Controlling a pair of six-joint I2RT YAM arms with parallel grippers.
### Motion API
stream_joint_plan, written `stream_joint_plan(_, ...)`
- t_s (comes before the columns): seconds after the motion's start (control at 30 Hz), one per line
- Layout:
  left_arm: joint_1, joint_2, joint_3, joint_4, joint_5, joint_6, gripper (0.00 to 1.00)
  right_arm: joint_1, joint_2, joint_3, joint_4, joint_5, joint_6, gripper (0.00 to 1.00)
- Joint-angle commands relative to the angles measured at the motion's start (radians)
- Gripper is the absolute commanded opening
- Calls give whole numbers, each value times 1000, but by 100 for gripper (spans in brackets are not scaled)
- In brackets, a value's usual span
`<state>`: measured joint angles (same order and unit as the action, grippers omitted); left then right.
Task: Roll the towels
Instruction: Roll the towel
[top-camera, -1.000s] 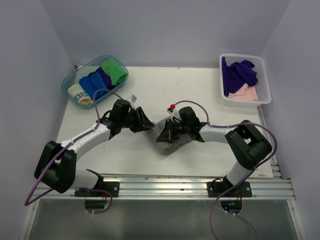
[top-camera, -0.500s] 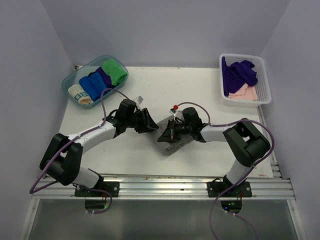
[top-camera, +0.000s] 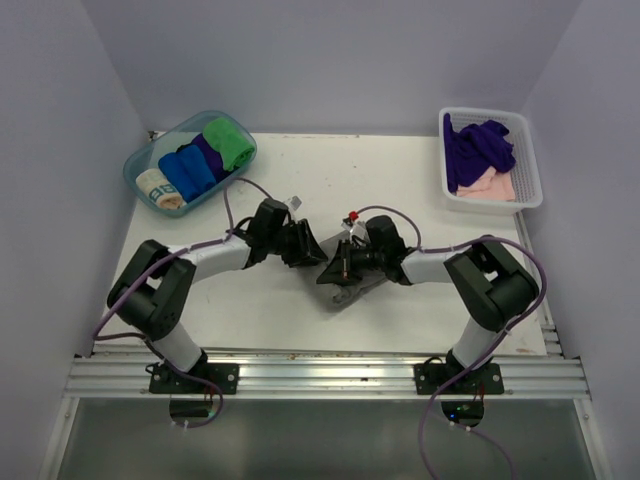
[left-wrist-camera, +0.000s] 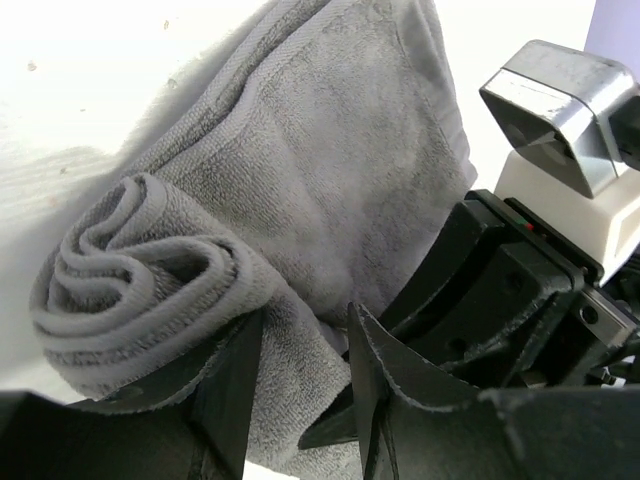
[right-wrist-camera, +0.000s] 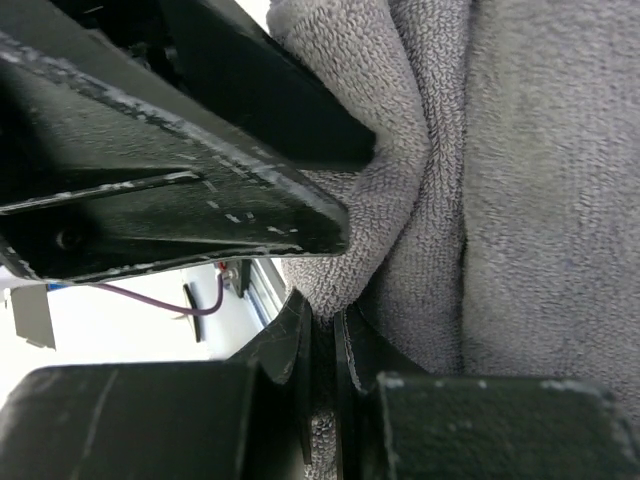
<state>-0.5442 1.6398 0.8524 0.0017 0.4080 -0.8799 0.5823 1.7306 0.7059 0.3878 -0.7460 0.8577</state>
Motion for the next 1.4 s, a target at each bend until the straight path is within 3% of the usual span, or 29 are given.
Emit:
stream_joint_plan(0.0, -14, 63, 42, 50, -12, 16, 43, -4, -2, -20, 5, 5, 15, 0)
stream_joint_plan(0.03, -13, 87, 42, 49, -11, 21, 43, -6, -11, -22, -4, 14, 12, 3)
stream_joint_plan(0.07, -13, 98, 42, 47, -8, 24, 43, -6, -22, -28, -32, 43, 7, 14)
stream_joint_plan(0.1, -14, 109, 42, 46, -6, 28, 43, -6, -61, -32, -50, 65, -8, 18)
stream_joint_plan(0.13, -13, 132, 42, 46, -2, 32, 43, -4, -87, -36, -75, 92, -20, 31)
stream_joint_plan(0.23, -14, 167, 39, 41, 14, 38, 42, -2, -214, -34, -214, 223, -92, 48)
stream_joint_plan(0.37, -17, 190, 36, 43, 28, 42, 42, 1, -348, -2, -433, 359, -173, 56)
stream_joint_plan(0.5, -22, 206, 36, 43, 43, 47, 42, 46, -460, 52, -587, 549, -294, 53)
stream_joint_plan(0.57, -20, 210, 37, 40, 46, 48, 42, 131, -488, 113, -666, 617, -357, 48)
stream_joint_plan(0.63, -20, 212, 39, 38, 51, 50, 42, 221, -480, 154, -705, 687, -434, 41)
stream_joint_plan(0.77, -22, 212, 45, 26, 55, 55, 41, 281, -386, 220, -722, 686, -486, 29)
stream_joint_plan(0.9, -22, 207, 45, 17, 52, 61, 41, 303, -307, 253, -742, 750, -482, 24)
stream_joint_plan(0.97, -22, 203, 45, 14, 51, 62, 41, 301, -283, 259, -780, 908, -479, 22)
stream_joint_plan(1.1, -22, 198, 47, 7, 52, 71, 41, 300, -243, 234, -810, 1016, -454, 22)
stream_joint_plan(1.37, -22, 198, 54, 3, 55, 82, 41, 300, -209, 145, -751, 993, -398, 16)
